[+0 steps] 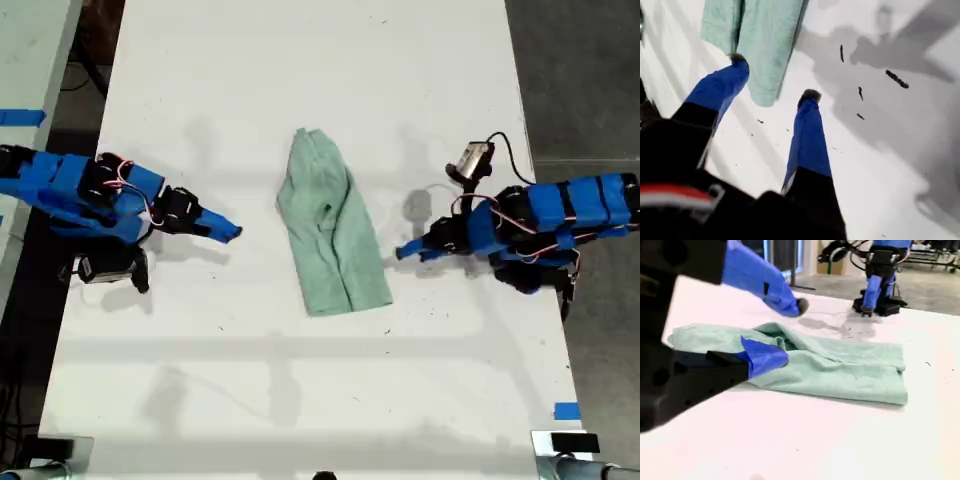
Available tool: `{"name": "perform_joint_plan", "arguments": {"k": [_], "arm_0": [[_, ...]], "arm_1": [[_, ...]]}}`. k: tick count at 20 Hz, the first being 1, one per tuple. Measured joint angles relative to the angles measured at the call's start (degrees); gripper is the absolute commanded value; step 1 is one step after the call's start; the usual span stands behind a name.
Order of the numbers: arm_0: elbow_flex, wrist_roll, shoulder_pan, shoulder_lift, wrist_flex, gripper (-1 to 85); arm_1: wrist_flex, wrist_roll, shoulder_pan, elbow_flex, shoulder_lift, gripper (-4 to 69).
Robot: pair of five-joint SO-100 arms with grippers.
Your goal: Fold t shirt
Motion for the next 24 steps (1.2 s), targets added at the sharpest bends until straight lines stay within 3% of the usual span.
{"name": "perform_joint_plan", "arguments": {"k": [4,7,8,9,10,11,13,18,22,24], "arm_0": [[-27.16,-0.09,5.36,-43.33,-6.15,18.8],[-34.45,-0.18,7.82,-54.84,-8.96,18.3],[-37.18,-0.79,8.53,-57.74,-9.05,18.9],[-40.34,-1.14,9.05,-61.44,-8.96,19.8],[-44.65,-1.67,9.40,-65.83,-7.56,20.7],[-49.75,-1.93,9.58,-71.19,-5.10,21.3],[-62.49,-2.55,9.58,-82.97,0.53,21.9],[-96.50,-7.12,9.58,-107.67,21.62,25.0],[-99.58,-10.72,9.58,-108.98,25.05,26.7],[-99.67,-15.73,9.58,-108.46,27.95,25.8]], "arm_1": [[-2.64,1.58,-4.13,-24.52,-41.40,22.5],[-5.71,1.49,-5.71,-34.45,-56.34,24.2],[-5.63,1.49,-6.15,-37.79,-60.29,21.5],[-5.27,1.85,-6.50,-41.75,-63.81,11.7],[-4.04,1.76,-6.77,-45.97,-67.24,3.5],[-2.37,2.64,-7.03,-50.36,-70.49,1.2],[-0.26,3.34,-7.73,-59.15,-76.55,1.2],[9.05,3.16,-8.96,-77.34,-89.30,1.1],[10.90,3.16,-9.49,-80.60,-92.55,1.0],[11.34,3.16,-9.49,-81.04,-92.99,1.0]]}}
